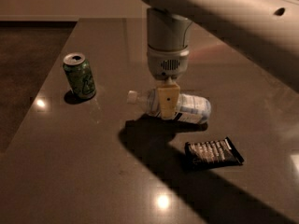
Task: Knock blue plastic bottle over
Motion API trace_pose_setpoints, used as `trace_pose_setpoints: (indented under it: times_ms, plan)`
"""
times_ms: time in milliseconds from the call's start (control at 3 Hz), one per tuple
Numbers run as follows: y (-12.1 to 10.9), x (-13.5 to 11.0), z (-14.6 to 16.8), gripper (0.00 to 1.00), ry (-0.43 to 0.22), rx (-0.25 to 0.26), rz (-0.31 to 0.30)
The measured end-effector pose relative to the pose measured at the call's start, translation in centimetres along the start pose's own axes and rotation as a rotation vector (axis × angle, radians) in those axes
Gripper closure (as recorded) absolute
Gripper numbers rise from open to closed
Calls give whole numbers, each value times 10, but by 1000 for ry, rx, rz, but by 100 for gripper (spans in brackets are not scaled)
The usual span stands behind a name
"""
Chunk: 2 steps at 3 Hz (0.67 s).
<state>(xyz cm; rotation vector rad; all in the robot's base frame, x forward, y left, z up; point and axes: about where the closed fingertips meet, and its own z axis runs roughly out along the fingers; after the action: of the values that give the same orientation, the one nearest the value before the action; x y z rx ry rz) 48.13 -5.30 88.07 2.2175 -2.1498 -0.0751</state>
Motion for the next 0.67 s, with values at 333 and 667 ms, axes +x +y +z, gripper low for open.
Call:
trace_pose_setpoints:
  times_ms: [333,667]
  plan:
    - [8,4,17,7,28,-39,-7]
    - [13,12,21,0,14,-48,10]
